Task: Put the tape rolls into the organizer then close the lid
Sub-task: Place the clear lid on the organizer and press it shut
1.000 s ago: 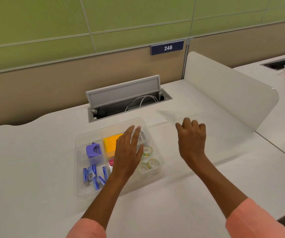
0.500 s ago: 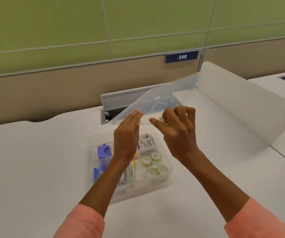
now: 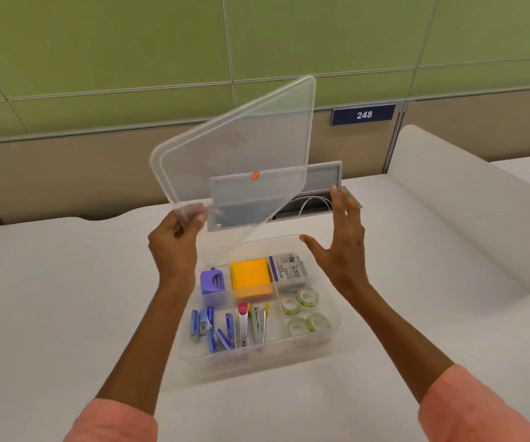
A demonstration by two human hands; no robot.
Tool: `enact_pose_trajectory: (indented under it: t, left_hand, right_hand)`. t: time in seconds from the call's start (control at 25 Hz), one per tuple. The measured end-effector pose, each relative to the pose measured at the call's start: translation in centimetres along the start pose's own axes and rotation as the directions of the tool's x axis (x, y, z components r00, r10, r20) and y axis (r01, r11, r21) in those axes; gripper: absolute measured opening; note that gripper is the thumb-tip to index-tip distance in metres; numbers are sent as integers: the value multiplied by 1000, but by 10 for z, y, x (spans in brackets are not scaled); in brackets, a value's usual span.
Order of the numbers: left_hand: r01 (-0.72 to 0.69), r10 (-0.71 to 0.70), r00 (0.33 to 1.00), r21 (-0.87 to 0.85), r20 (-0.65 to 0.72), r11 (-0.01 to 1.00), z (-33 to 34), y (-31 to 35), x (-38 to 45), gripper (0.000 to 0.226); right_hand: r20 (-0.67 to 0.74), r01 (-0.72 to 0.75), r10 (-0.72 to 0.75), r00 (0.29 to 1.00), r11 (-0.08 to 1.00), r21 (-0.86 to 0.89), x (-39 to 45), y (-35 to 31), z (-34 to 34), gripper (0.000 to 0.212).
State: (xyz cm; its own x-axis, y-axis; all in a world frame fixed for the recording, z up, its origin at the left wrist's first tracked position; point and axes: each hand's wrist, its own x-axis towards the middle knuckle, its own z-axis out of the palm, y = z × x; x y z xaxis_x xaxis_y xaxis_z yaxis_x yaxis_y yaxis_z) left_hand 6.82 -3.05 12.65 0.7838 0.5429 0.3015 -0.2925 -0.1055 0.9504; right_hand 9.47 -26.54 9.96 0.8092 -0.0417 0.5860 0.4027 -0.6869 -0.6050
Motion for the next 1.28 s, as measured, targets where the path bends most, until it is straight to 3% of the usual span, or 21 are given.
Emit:
enact_pose_trajectory:
  t: [0.12,0.24,0.36,0.48,0.64,0.84,1.0,1.28]
  left_hand:
    - [211,-203,975,-94,88,973,-17,0,-4,22]
    - [311,-286,943,-148,168,939,-34,-5,-9,21]
    - [421,-383,904,-243,189,874,-44,-14,-11,18]
    - [490,-468,871,-269,147,829,-44,-25,-13,17]
    - [458,-455,889,-121,53,881,-46,-43,-11,38]
    - [413,-419,907,294,-45,862,-57,-75,-15,42]
    - [492,-481,869,313,-119,812,-57,-100,-29,41]
    - [567,-554,823,199,-123,799,-66,-113,-37,39]
  right_hand:
    - [7,-163,164,987,980,112,3,20,-1,80]
    - [9,-271,276,961,937,221,11,34,-11,68]
    - [151,-399,371,916,885,239,14,46,-13,55]
    - [260,-439,365,894,832,339,5,52,-5,38]
    - [272,-518,456,848,822,236,-21,60,11,30]
    - [326,-586,528,784,803,108,-53,71,23,37]
    - [295,-592,541,788,797,119,-67,70,27,40]
    - [349,-752,667,659,605,263,-72,71,17,37]
